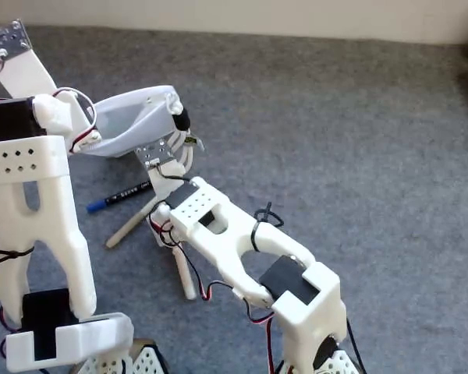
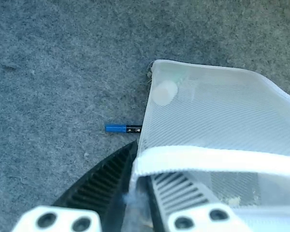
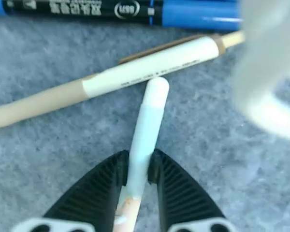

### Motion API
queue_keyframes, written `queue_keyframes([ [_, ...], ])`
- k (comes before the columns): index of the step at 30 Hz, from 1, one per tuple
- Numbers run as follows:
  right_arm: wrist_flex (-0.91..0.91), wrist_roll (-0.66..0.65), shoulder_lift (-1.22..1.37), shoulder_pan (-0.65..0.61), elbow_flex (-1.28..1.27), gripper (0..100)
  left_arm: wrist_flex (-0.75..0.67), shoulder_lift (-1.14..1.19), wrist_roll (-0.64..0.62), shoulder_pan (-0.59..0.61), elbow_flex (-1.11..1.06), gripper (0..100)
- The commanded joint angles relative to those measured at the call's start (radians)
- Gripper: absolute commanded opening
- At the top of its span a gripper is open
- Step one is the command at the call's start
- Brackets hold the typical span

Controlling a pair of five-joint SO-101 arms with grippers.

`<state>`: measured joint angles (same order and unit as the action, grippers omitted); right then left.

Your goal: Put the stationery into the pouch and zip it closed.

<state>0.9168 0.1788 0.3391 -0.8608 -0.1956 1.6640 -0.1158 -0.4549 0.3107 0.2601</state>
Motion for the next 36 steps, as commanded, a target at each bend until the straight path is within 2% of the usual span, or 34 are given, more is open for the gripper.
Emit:
queue_keyframes([
  [1, 0.117, -0.126, -0.004, 0.021, 0.01, 0.8, -0.011, 0.001, -0.009, 0.022, -0.012, 1],
  [7, 0.239, -0.269, -0.004, 0.019, 0.007, 1.2, -0.011, 0.001, -0.009, 0.022, -0.012, 1],
  [10, 0.24, -0.285, -0.004, 0.018, 0.01, 2.3, -0.011, 0.001, -0.009, 0.022, -0.012, 1],
  [14, 0.242, -0.282, -0.004, 0.013, 0.012, 13.9, -0.011, 0.001, -0.008, 0.022, -0.012, 1],
  [19, 0.239, -0.166, -0.004, -0.013, 0.013, 14.6, -0.011, -0.001, -0.008, 0.022, -0.012, 1],
  [24, 0.154, -0.051, -0.002, -0.022, 0.012, 14.6, -0.011, -0.001, -0.008, 0.022, -0.012, 1],
  [34, 0.111, -0.04, 0.002, -0.008, 0.005, 14.1, -0.009, -0.001, -0.008, 0.022, -0.012, 1],
  [36, 0.111, -0.04, 0.002, -0.01, 0.005, 9.5, -0.009, -0.001, -0.008, 0.022, -0.012, 1],
])
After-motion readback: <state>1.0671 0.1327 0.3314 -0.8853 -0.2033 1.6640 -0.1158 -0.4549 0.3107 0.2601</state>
